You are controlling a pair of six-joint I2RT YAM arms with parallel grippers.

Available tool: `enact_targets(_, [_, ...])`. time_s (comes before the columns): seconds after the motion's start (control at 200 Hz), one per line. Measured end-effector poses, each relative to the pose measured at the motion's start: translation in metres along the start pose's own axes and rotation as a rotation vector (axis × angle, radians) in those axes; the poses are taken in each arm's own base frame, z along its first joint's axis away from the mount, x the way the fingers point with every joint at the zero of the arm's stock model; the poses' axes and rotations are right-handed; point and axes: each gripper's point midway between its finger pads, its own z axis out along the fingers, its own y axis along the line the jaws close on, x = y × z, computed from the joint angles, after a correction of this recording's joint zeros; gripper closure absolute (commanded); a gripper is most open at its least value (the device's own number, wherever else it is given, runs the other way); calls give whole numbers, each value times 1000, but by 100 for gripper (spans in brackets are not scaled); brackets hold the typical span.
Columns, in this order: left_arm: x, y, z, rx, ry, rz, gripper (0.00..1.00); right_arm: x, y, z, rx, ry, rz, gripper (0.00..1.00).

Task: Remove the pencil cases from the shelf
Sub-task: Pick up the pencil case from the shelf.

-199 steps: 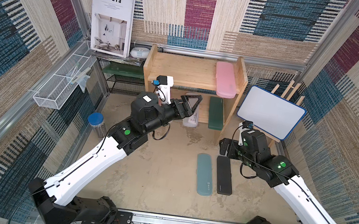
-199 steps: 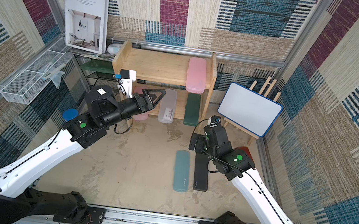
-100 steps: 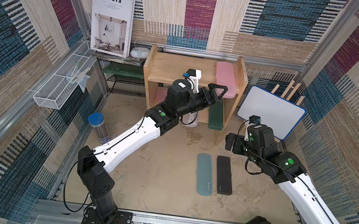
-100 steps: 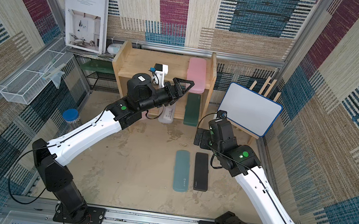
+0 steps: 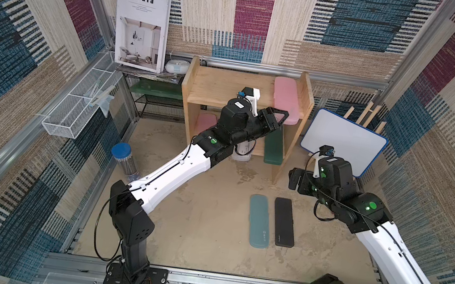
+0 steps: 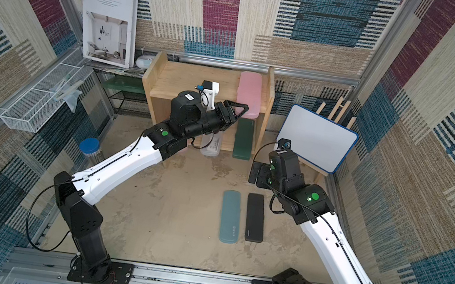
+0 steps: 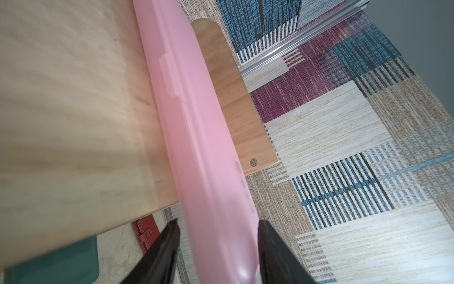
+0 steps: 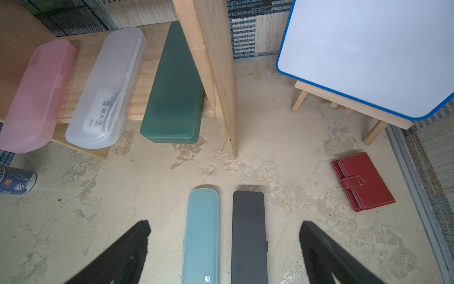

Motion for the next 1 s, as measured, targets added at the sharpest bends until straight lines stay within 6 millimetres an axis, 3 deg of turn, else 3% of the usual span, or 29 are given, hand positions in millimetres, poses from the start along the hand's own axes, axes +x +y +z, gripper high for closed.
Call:
enact_targets(0.311, [-2,-4,-1,5,-11,-5,79,-13,-2,-17,-2,-29,0,1])
enact_targets(0.546, [-3,-7,-28,-3,-39,16,100,-30,-7,-43,-6,-78,2,1])
enact_targets(0.751, [-3,-4,-65,-54,-66,93,100,-41,-3,-49,-17,-89,4,1])
enact_targets(0.892, [-3,-9,-108,-65,-106,207,100,-42,10,-49,-88,-78,-6,1])
enact_targets(1.002, [3,-2,-144,-94,-129,311,100,-44,28,-48,-176,-70,-11,1])
